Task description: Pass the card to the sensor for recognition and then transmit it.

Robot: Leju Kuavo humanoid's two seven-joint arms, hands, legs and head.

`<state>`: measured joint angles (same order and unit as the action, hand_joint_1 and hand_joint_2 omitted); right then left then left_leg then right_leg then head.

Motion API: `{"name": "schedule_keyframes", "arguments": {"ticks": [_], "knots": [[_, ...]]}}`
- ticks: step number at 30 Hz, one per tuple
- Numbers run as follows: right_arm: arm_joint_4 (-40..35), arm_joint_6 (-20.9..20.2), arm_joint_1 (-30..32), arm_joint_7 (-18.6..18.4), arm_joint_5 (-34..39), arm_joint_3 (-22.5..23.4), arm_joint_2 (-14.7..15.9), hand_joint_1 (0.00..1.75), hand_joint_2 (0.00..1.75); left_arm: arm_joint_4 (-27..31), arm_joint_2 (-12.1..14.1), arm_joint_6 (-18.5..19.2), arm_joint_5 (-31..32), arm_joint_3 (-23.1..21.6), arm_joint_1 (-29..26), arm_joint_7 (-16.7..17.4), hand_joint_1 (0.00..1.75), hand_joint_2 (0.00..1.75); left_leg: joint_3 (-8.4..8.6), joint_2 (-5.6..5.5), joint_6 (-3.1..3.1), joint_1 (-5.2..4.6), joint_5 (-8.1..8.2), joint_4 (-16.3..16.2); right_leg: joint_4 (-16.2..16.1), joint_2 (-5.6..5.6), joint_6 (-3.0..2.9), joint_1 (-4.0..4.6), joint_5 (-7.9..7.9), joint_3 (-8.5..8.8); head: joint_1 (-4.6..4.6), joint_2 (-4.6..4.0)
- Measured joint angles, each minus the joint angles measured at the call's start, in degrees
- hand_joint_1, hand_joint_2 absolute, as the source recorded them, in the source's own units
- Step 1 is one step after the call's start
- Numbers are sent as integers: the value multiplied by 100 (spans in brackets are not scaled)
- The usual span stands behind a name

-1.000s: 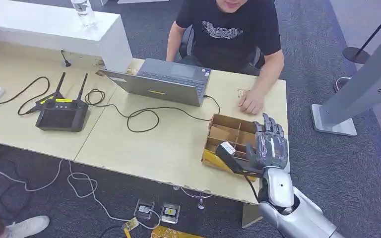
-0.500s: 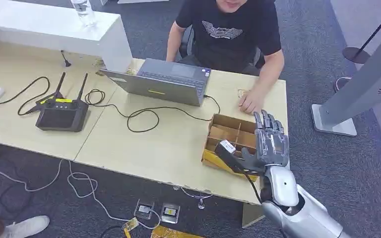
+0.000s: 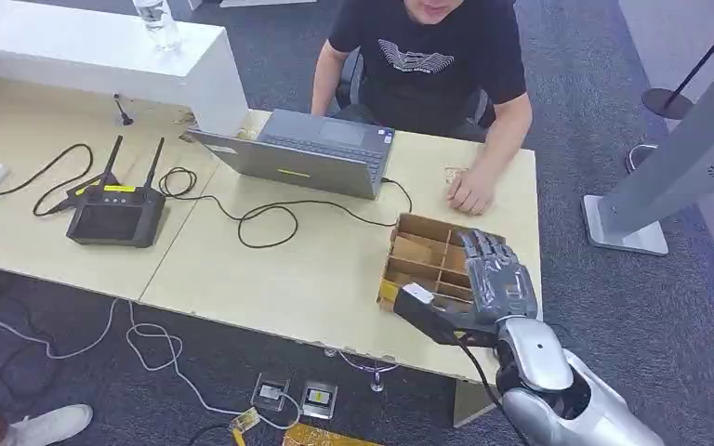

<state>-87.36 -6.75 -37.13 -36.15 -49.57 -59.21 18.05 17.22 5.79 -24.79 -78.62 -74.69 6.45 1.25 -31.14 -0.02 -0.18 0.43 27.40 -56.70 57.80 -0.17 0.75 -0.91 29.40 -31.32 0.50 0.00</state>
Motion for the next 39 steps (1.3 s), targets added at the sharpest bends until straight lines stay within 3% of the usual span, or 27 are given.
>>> {"name": "schedule_keyframes", "arguments": {"ticks": [9,23,39], "knots": [[13,175,244,0,65,72,33,0,175,0,11,28,63,0,2,0,0,0,-1,0,0,0,0,0,0,-1,0,0,0,0,0,0],[448,1506,411,0,-280,181,-85,0,175,0,9,28,105,0,6,-2,0,0,-3,-1,0,0,0,0,0,-2,0,0,0,1,0,0],[942,1635,454,0,-297,168,-334,0,175,0,13,81,129,0,8,0,0,0,-3,-1,0,0,0,0,0,-2,0,0,0,1,0,0]]}}
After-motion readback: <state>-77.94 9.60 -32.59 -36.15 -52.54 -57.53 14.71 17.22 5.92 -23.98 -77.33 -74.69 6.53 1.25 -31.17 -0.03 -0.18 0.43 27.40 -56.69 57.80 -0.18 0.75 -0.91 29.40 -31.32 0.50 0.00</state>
